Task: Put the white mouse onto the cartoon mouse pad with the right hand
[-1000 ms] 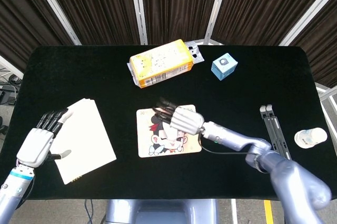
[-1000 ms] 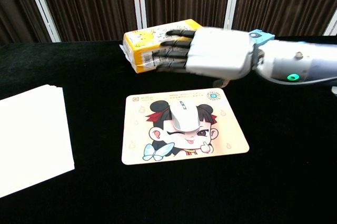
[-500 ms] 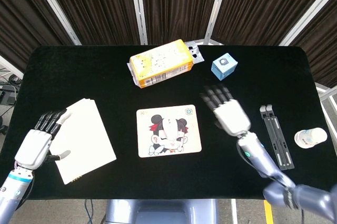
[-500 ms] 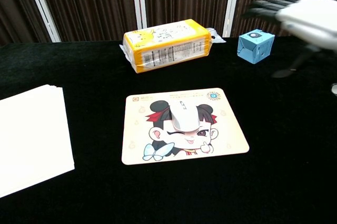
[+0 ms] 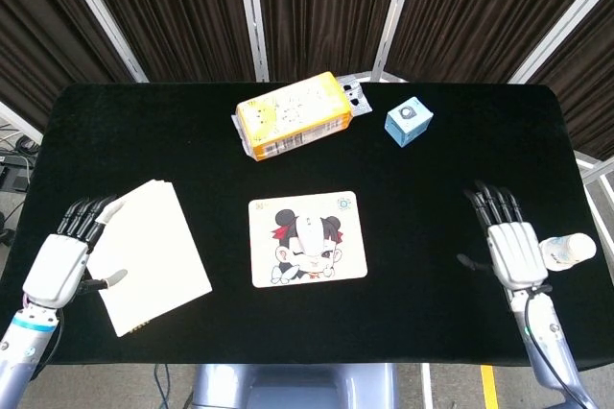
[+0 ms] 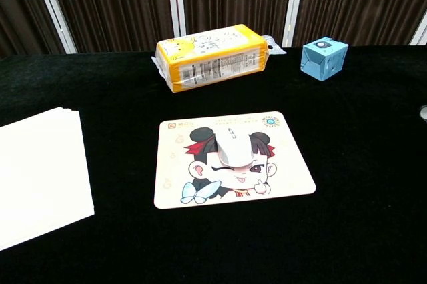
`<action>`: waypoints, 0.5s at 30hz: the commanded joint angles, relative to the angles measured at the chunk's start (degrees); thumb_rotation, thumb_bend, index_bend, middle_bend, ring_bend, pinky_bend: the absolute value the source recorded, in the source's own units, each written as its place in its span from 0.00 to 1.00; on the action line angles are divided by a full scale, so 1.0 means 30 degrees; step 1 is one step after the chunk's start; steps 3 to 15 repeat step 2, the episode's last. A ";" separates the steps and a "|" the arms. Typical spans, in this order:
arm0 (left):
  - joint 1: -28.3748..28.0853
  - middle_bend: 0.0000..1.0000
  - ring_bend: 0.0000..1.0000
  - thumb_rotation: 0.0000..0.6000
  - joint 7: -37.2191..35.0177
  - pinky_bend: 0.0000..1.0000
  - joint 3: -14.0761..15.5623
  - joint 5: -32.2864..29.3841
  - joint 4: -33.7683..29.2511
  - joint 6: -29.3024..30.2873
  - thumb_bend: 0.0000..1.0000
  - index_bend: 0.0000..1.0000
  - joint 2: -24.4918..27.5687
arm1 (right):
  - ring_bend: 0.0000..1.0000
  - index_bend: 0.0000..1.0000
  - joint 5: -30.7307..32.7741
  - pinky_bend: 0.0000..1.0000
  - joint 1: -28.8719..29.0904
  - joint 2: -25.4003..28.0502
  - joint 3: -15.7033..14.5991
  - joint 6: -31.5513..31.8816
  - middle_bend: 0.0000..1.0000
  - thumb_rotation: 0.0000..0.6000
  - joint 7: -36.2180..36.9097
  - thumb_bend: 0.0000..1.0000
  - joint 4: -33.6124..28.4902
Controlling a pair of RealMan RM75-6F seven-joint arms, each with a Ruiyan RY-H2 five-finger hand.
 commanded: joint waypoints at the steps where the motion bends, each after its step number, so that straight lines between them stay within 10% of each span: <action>1: 0.0044 0.00 0.00 1.00 0.0062 0.00 0.0012 0.0085 0.0098 0.0103 0.13 0.00 -0.0074 | 0.00 0.06 0.0001 0.00 -0.0038 -0.0114 0.0177 -0.0310 0.00 1.00 -0.0070 0.02 0.0066; 15: 0.0050 0.00 0.00 1.00 0.0081 0.00 0.0012 0.0077 0.0107 0.0104 0.13 0.00 -0.0092 | 0.00 0.06 -0.0003 0.00 -0.0046 -0.0152 0.0218 -0.0402 0.00 1.00 -0.0081 0.02 0.0053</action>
